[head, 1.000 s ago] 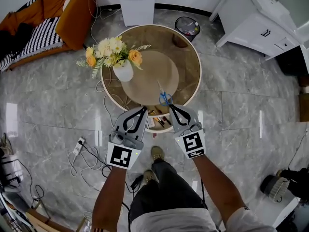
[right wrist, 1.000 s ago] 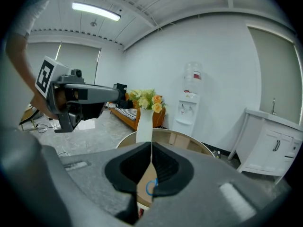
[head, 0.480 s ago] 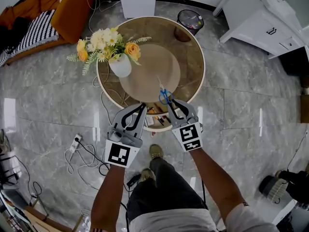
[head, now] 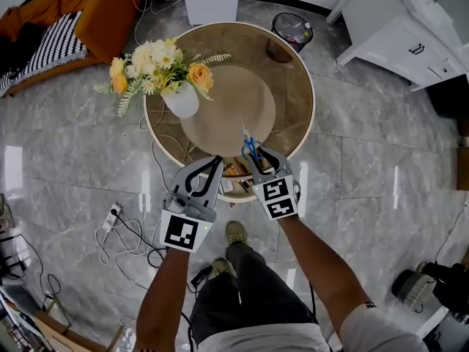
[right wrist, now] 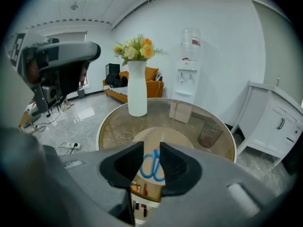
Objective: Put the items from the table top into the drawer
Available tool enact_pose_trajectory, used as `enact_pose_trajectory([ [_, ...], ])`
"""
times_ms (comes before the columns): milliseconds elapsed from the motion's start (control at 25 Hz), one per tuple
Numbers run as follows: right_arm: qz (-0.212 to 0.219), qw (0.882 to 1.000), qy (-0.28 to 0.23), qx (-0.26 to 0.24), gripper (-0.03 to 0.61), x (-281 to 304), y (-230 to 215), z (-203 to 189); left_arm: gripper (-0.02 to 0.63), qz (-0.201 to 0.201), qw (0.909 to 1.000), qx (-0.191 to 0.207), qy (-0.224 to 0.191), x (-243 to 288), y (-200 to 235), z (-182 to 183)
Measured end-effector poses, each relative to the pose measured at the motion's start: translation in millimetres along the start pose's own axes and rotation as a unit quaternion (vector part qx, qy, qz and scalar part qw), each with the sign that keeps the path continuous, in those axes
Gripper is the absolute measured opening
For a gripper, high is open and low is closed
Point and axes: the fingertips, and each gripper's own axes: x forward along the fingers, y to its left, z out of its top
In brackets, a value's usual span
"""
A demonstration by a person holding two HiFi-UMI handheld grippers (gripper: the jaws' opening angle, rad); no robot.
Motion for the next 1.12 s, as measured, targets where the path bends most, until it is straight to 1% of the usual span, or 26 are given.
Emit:
enact_pose_trajectory([
  [80, -0.003, 1.0, 0.014, 0.006, 0.103, 9, -4, -8, 0.0, 0.001, 1.0, 0.003, -0.001, 3, 0, -4],
  [240, -0.007, 0.999, 0.036, 0.013, 0.103, 24, -10, -22, 0.0, 0.004, 1.0, -0.003, 0.002, 5, -2, -15],
  [520, 0.001, 0.997, 0.074, 0.025, 0.115, 44, -10, -44, 0.0, 0.009, 0.9999, -0.004, 0.007, 6, 1, -29],
  [720, 0.004, 0.996, 0.09, 0.027, 0.117, 53, -11, -55, 0.0, 0.009, 0.9998, -0.006, 0.016, 7, 1, -38],
  [880, 0.003, 0.995, 0.096, 0.027, 0.113, 59, -11, -57, 0.0, 0.01, 0.9998, -0.009, 0.015, 10, 3, -43],
  [1120, 0.005, 0.995, 0.092, 0.032, 0.086, 60, -7, -57, 0.0, 0.007, 0.9999, 0.0, 0.013, 8, -1, -50],
])
